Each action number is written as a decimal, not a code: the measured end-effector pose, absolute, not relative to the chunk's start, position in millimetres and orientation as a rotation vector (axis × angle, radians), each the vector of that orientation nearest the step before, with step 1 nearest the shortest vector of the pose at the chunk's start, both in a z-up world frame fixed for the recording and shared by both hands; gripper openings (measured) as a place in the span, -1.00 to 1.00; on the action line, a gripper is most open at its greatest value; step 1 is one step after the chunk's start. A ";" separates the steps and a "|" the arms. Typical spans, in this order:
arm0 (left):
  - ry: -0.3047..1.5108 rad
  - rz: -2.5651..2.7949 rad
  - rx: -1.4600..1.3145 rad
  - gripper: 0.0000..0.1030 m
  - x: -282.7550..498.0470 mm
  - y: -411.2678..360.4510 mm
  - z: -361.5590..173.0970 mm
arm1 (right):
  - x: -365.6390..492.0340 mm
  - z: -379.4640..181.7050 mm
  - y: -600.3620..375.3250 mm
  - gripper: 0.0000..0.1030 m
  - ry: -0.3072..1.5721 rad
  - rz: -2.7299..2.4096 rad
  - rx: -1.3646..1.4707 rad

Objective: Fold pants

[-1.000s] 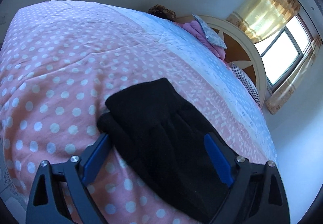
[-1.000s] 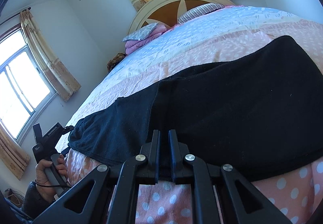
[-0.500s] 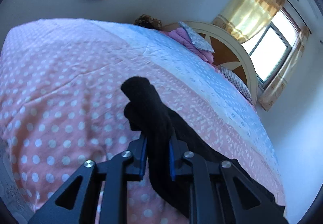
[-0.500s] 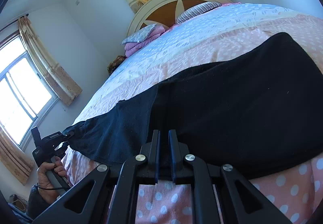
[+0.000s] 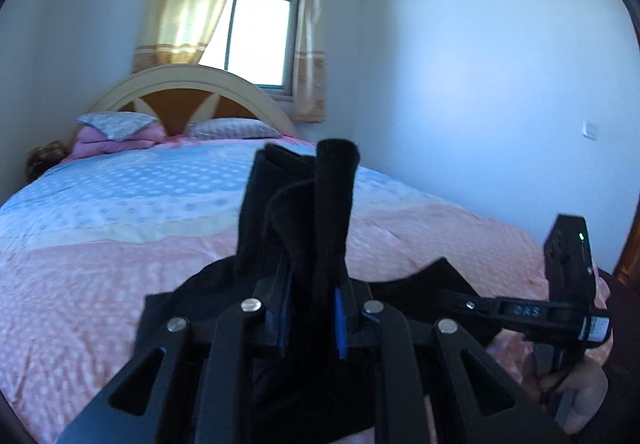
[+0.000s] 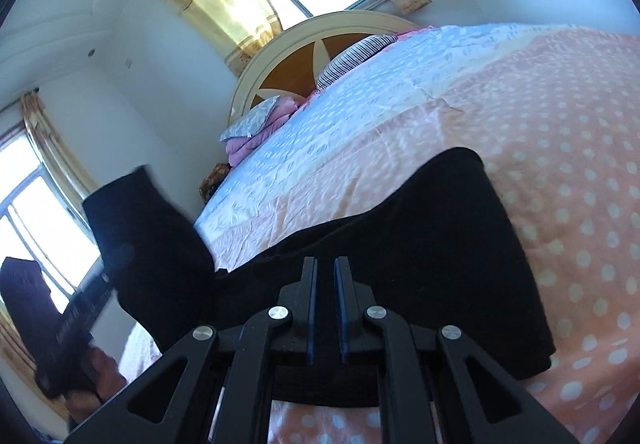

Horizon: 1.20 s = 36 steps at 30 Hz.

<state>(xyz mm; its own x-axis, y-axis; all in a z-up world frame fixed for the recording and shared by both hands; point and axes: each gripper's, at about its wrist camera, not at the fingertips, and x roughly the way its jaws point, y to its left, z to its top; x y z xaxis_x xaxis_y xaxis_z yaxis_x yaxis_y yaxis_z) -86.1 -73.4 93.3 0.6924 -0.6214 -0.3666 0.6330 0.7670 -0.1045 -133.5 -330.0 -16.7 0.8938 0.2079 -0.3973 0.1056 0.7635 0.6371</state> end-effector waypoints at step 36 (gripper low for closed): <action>0.602 -0.484 0.035 0.54 -73.0 12.6 43.2 | -122.6 -23.6 -285.2 -0.47 0.602 0.093 0.517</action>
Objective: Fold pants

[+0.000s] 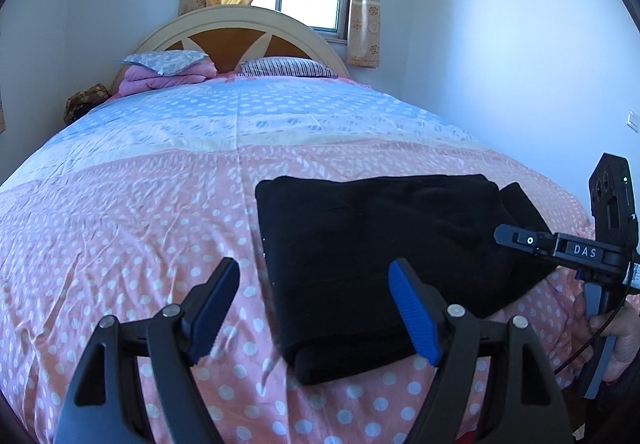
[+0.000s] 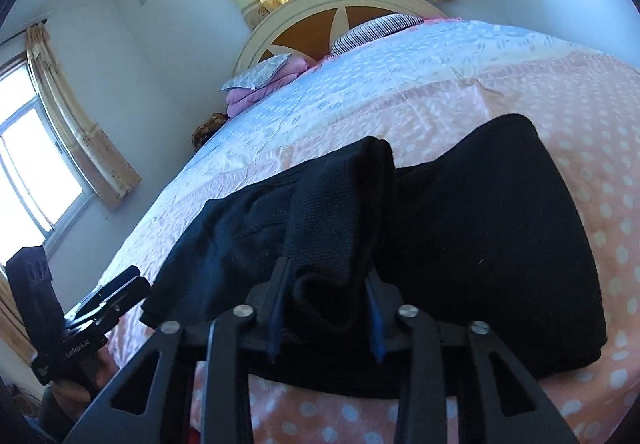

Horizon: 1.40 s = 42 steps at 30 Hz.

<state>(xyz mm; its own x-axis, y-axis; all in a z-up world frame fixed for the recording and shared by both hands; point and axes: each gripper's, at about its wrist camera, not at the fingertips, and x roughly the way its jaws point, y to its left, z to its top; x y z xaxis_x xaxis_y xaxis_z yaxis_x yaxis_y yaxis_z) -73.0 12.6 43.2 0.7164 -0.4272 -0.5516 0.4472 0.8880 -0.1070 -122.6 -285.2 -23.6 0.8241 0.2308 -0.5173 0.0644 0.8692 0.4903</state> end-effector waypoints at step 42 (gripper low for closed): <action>0.711 -0.441 0.169 0.55 -36.0 -60.2 21.4 | -88.9 11.2 -353.6 -0.25 0.665 -0.227 0.335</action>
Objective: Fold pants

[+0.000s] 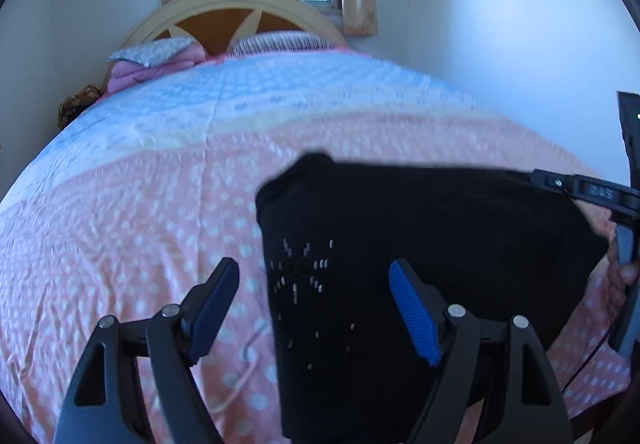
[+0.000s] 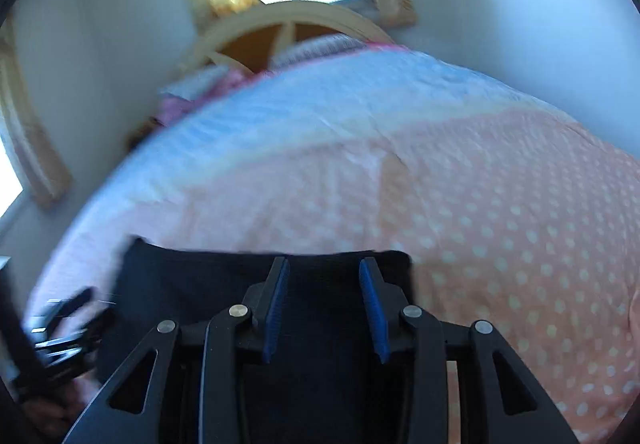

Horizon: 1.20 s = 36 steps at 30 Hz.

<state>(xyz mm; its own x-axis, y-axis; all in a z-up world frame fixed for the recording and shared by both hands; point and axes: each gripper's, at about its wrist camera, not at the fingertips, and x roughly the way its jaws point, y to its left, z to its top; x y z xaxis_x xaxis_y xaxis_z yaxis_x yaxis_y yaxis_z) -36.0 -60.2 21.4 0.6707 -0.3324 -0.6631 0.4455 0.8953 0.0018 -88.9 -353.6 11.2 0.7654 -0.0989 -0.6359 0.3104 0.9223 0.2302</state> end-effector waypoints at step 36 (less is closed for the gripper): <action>0.851 -0.345 0.088 0.96 -37.2 -46.9 27.6 | -148.3 -1.8 -381.8 0.19 0.504 -0.174 0.646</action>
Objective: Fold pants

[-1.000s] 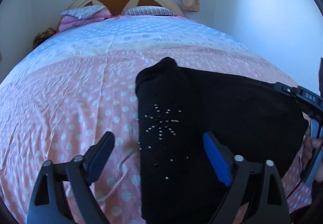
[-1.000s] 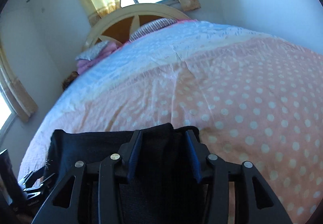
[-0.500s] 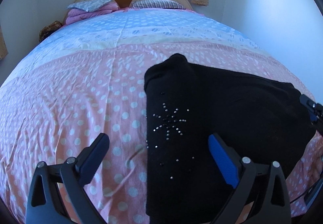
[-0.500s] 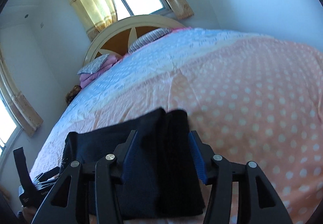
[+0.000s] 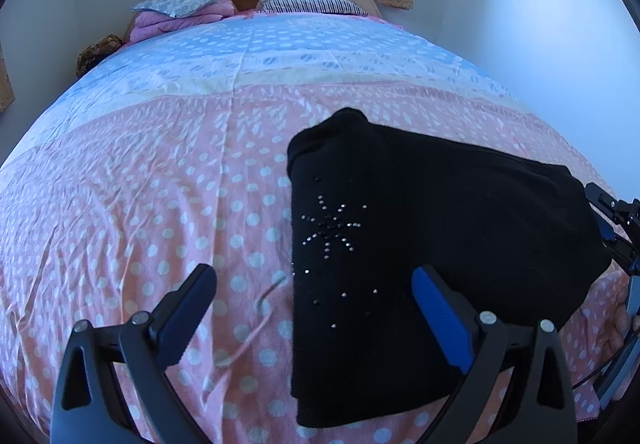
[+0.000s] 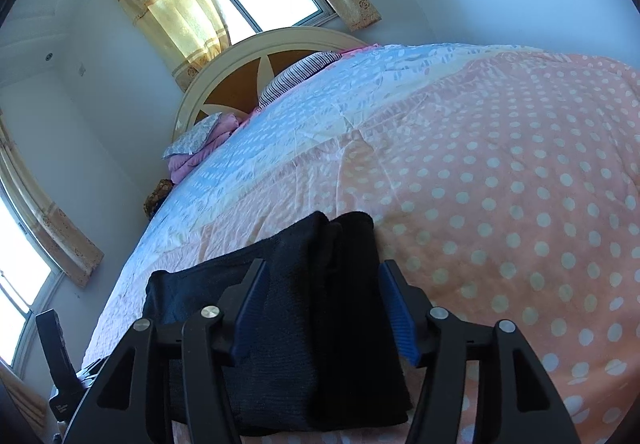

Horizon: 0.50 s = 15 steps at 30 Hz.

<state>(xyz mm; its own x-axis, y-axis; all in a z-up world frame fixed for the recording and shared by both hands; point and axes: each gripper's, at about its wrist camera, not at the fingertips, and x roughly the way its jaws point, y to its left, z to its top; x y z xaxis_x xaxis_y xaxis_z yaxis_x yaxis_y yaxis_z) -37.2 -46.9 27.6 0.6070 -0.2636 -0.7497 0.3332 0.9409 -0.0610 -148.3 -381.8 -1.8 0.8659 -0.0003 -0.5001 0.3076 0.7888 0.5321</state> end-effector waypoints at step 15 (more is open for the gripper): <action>0.839 -0.368 0.007 0.95 -38.9 -38.8 28.2 | -149.5 -17.5 -396.7 0.21 0.519 -0.164 0.785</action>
